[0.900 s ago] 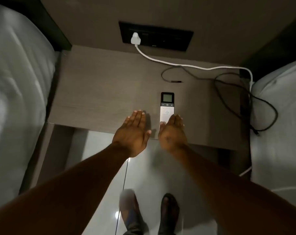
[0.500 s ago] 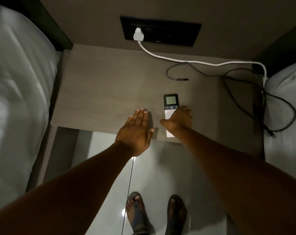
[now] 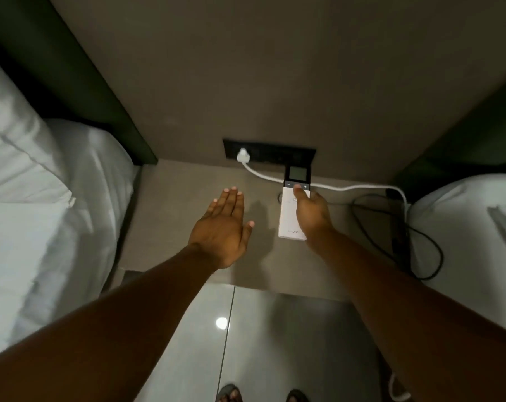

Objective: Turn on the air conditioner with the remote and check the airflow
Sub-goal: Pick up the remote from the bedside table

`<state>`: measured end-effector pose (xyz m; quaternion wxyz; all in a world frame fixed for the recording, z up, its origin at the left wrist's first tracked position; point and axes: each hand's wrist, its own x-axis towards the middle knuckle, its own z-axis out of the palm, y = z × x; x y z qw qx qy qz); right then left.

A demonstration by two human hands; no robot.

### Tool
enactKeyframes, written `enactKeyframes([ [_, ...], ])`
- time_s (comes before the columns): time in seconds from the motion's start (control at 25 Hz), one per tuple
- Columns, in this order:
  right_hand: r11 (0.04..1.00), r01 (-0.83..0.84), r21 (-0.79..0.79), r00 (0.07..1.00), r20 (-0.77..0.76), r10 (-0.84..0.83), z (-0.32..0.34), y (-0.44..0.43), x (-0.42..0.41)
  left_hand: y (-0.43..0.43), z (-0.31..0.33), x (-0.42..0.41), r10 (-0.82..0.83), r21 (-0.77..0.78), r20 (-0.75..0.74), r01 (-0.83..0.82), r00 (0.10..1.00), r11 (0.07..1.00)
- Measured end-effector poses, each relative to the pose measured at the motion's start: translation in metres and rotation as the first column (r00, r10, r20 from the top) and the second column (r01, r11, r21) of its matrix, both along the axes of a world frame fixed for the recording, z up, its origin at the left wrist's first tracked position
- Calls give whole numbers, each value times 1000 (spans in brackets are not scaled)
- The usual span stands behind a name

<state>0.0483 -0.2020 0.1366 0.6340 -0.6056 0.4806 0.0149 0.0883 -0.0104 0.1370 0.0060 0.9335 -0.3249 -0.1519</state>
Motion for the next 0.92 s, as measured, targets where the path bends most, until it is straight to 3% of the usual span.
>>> enactKeyframes([
  [0.24,987,-158,6,959,240,152,211,27,61,35,213,60,99,-174,293,-49,951,983],
  [0.48,920,-376,-112,822,417,386,407,125,83,138,423,62,287,-256,549,-170,785,952],
  [0.68,812,-536,-231,639,517,570,515,216,73,227,531,19,401,-280,652,-288,643,916],
  [0.92,629,-706,-326,372,586,720,632,348,32,361,647,-75,504,-282,760,-491,409,824],
])
